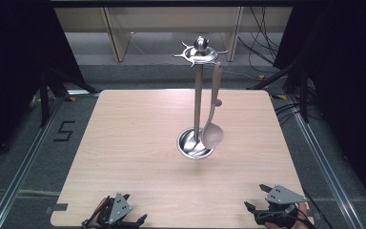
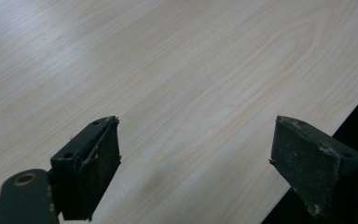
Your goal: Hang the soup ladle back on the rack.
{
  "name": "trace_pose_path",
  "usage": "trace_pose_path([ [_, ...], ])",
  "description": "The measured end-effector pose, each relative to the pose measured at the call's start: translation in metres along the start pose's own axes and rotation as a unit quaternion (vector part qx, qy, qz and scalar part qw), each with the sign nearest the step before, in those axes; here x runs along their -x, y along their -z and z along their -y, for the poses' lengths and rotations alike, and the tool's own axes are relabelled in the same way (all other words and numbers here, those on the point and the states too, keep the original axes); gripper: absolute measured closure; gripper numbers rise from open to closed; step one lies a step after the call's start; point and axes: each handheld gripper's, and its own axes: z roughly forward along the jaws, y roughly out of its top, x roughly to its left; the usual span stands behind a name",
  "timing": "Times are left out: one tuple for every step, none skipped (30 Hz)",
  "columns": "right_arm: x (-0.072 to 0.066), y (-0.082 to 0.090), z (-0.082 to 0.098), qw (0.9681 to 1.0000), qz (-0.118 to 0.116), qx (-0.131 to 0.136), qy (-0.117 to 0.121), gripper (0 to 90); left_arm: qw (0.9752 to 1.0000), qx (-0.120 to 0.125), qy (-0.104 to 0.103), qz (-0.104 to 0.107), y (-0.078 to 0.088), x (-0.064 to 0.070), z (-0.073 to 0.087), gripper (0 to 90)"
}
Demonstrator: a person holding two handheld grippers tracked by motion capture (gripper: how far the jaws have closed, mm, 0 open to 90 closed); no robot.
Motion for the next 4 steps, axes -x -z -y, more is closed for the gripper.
trace_pose_path([
  [0.0,0.0,0.0,1.0,0.0,0.0,0.0,21.9,1.0,0.0,0.0,0.0,0.0,0.0,0.0,14.8],
  [0.0,-0.0003,0.0001,1.0,-0.001,-0.002,0.001,21.9,1.0,0.0,0.006,0.0,-0.0002,0.001,0.0002,14.8],
  [-0.0001,-0.0004,0.0001,1.0,-0.001,-0.002,0.002,21.8,1.0,0.0,0.006,0.0,-0.0002,0.001,0.0002,14.8],
  [-0.0001,-0.0004,0.0001,1.0,-0.001,-0.002,0.002,21.8,1.0,0.0,0.005,0.0,-0.0002,0.0009,0.0002,14.8],
])
